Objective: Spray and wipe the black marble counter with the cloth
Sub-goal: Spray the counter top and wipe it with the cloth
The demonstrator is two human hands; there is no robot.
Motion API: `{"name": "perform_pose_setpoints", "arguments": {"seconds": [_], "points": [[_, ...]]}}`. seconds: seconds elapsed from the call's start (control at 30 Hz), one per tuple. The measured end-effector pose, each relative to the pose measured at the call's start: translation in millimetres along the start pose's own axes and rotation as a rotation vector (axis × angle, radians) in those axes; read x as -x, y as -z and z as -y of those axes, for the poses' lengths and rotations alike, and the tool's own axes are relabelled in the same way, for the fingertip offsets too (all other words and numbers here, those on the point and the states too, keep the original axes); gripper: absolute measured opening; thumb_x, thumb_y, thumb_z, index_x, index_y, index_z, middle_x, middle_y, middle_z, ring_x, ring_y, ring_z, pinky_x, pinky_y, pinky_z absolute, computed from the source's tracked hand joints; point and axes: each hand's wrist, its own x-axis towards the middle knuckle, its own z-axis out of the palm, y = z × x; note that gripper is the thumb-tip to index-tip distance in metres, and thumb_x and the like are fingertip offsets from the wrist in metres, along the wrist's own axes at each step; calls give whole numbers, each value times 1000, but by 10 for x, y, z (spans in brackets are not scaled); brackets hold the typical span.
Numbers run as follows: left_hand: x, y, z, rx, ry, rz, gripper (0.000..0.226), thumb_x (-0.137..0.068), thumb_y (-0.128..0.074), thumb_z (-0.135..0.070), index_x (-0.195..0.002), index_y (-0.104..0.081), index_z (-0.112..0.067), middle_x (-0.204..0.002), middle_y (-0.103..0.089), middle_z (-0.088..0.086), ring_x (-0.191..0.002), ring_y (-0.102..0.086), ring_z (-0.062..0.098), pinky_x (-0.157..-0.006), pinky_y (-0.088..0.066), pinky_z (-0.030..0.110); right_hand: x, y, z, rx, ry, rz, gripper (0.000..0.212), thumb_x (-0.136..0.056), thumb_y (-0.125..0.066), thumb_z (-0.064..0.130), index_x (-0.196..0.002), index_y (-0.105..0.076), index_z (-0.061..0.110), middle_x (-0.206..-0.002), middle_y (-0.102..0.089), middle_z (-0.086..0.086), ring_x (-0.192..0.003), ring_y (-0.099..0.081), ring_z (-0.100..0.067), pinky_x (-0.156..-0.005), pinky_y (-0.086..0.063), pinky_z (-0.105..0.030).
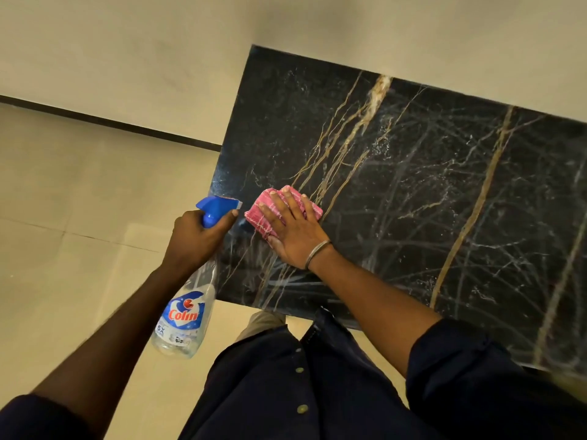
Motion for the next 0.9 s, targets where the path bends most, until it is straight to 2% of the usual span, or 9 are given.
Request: {"name": "perform_pose_setpoints", "arguments": {"seconds": [0.13,0.27,0.43,0.53,0.6,0.73,0.9], "points": [[55,11,-6,34,27,-15,53,-91,-63,-53,-83,-67,0,-66,-68,20,-61,-67,37,-71,-59,54,-83,37,123,-40,-57,35,72,-99,-31,50,-158,1,24,-165,7,-13,-150,11,-37,-118,4,-60],[165,76,68,54,67,-74,53,-90,-64,-52,-88,-67,1,-70,-69,21,-63,-68,35,-72,-59,53,-424,170,454,-3,21,51,73,-101,-30,50,-157,8,23,-164,11,-14,-149,12,-39,-118,3,-61],[246,122,159,42,95,-125,55,-90,-62,-54,-95,-65,1,-72,-69,19,-62,-68,31,-73,-60,50,-746,238,717,29,87,47,68,-102,-29,50,-158,-2,22,-165,10,-13,-150,9,-39,-118,0,-62],[310,143,222,45,115,-125,56,-91,-62,-54,-92,-65,2,-70,-69,20,-61,-68,31,-73,-60,52,-594,161,583,46,158,48,73,-101,-31,49,-157,7,22,-165,9,-13,-150,8,-38,-119,1,-61],[365,121,243,49,125,-133,57,-90,-63,-55,-90,-65,2,-71,-69,22,-63,-68,35,-73,-59,54,-323,87,374,47,210,30,72,-100,-31,48,-157,3,22,-165,5,-14,-151,5,-38,-119,1,-60],[437,14,199,89,117,-161,56,-91,-63,-54,-90,-66,2,-66,-70,18,-54,-67,24,-72,-61,49,276,-98,-104,48,215,-27,70,-98,-29,46,-159,-5,21,-165,-3,-15,-151,0,-38,-118,-5,-60],[502,-119,170,124,108,-211,59,-88,-62,-59,-88,-67,-1,-70,-69,22,-63,-69,35,-72,-60,53,451,-170,-187,65,170,-2,72,-97,-37,46,-158,-11,20,-164,-7,-17,-151,-3,-40,-117,-8,-62]]}}
